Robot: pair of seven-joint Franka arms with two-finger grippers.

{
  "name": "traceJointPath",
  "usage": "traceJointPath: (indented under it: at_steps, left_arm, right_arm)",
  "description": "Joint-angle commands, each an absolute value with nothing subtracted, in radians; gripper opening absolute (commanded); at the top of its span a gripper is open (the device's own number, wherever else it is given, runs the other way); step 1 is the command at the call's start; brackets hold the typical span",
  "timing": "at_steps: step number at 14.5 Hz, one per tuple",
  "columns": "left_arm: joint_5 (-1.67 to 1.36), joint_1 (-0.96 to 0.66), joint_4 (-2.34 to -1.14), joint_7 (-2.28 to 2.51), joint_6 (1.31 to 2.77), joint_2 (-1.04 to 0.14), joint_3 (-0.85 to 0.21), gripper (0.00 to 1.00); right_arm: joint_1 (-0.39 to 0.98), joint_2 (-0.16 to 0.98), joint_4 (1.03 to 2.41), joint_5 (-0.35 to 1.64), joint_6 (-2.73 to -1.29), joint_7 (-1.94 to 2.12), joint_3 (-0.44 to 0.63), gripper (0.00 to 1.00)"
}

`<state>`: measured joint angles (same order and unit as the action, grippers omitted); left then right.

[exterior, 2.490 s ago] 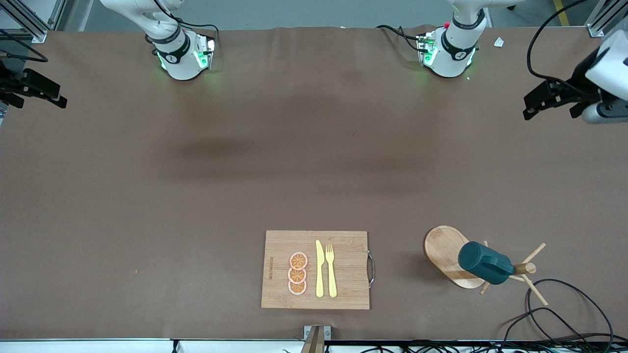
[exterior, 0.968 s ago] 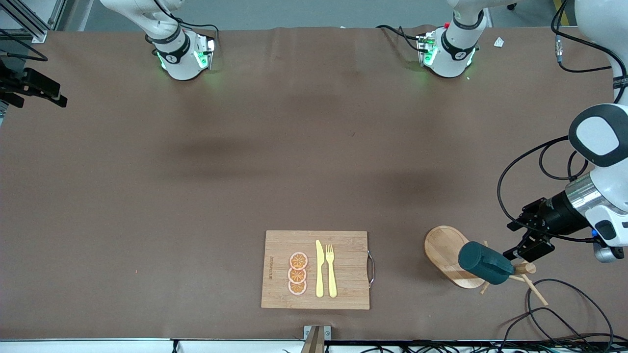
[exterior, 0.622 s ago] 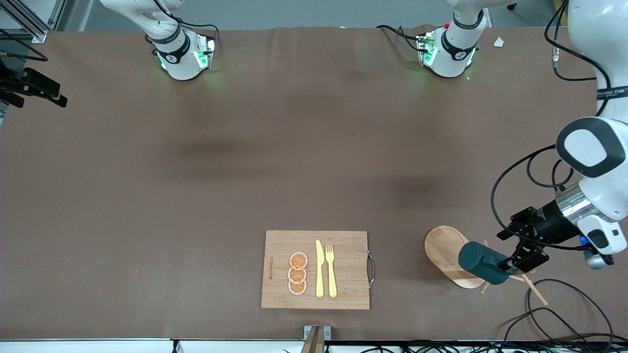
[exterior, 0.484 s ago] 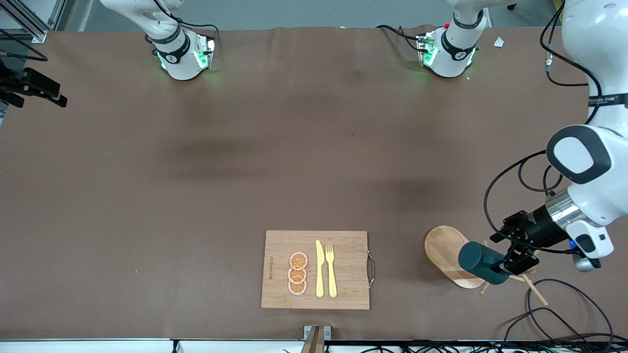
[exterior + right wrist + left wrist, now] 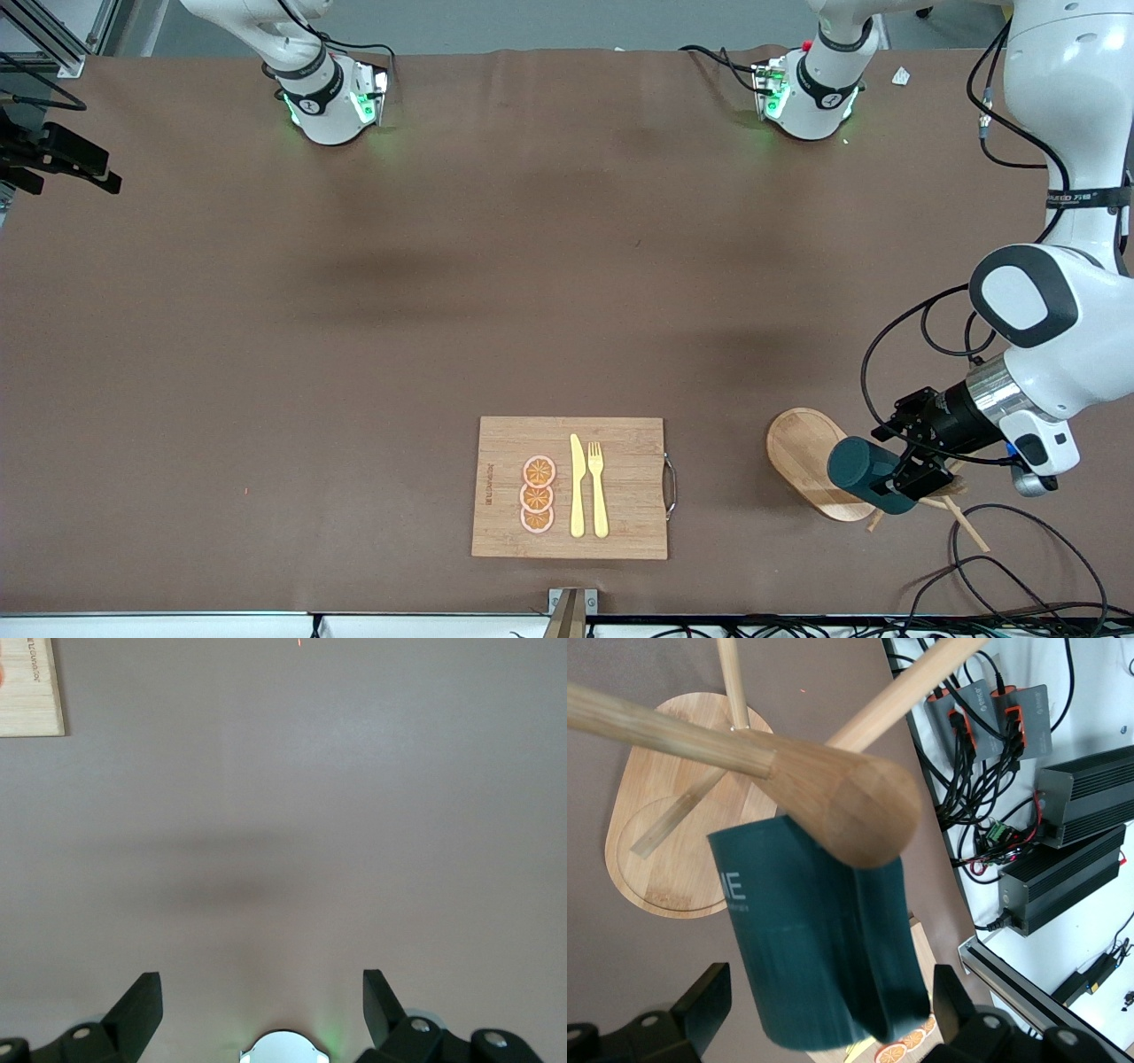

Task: Transfer cup from left to right arm and place
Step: 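Close the left gripper on the teal mug's handle on the stand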

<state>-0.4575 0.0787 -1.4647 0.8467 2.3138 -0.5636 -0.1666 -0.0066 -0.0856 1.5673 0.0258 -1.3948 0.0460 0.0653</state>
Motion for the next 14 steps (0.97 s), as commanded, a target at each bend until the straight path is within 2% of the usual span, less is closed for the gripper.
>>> traceJointPath:
  at_steps: [1,11,14]
  left_arm:
    - [-0.466,0.077,-1.41,0.862,2.315,-0.603,-0.167,1.0]
    - [-0.476,0.084,-1.399,0.854,2.322,-0.627,-0.167,0.99]
    - [-0.477,0.087,-1.399,0.853,2.322,-0.627,-0.167,0.93]
  right_arm:
    - [-0.003,-0.112,1.588,0.035,-1.393,0.037,0.066,1.0]
    - [-0.003,-0.114,1.586,0.029,-1.387,0.034,0.063,1.0]
    - [-0.003,-0.114,1.586,0.029,-1.387,0.023,0.063,1.0]
